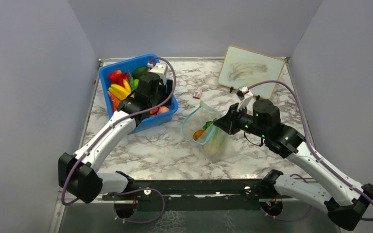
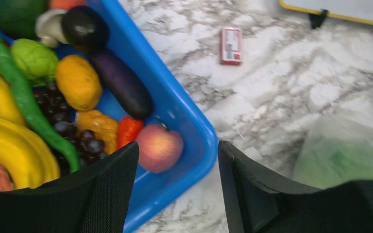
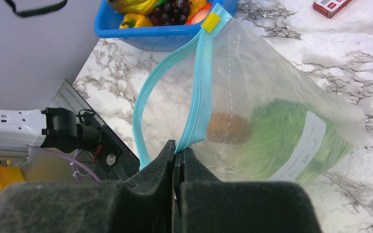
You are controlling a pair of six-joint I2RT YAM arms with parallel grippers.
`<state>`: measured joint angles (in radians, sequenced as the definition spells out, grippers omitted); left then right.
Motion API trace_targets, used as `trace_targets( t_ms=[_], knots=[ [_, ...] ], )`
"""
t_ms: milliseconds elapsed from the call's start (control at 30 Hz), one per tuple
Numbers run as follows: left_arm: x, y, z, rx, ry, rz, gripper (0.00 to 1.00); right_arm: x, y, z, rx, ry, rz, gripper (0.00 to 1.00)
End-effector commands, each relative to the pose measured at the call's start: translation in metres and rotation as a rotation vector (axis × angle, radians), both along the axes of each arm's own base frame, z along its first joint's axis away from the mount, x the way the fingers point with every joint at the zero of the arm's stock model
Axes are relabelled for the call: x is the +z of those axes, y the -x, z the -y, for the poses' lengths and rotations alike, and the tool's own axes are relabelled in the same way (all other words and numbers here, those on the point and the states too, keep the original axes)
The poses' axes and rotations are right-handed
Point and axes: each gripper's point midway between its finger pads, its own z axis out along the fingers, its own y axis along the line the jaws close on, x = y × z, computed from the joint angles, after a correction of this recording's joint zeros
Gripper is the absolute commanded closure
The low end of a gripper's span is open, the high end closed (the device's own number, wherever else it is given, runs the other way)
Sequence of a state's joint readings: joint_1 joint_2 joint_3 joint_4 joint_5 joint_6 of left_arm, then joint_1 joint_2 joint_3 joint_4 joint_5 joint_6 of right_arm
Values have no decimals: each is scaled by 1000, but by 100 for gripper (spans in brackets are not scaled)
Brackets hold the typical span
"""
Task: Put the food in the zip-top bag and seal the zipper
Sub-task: Pick up the fake vegetable from the bin.
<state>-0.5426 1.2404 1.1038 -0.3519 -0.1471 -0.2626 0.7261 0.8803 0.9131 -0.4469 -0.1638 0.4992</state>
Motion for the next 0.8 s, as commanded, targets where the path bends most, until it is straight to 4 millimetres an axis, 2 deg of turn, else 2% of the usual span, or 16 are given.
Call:
trace_targets(
  t_ms=[0,167,333,433,600,667,733,767],
  knots=[
    [14,-40,-41,142,-73,30,37,17,4,-1,34,-31,63,99],
    [27,-80,-74,268,-101,98,37,25,8,-2,55,-45,73,99],
    [13,-111,-86,315,-64,77,39,20,7,0,39,-46,65,99],
    [-8,-125,-91,326,-52,47,42,18,7,-1,38,-51,54,99],
    [-60,-146,-100,314,-49,-78,46,18,8,-3,43,-55,36,99],
    [-85,-149,-102,303,-45,-142,47,20,7,-2,36,-56,35,99],
    [-100,-150,-106,303,-47,-175,47,21,7,-3,34,-58,32,99],
    [-98,-155,-107,309,-46,-169,47,21,7,-3,35,-58,28,99]
  ],
)
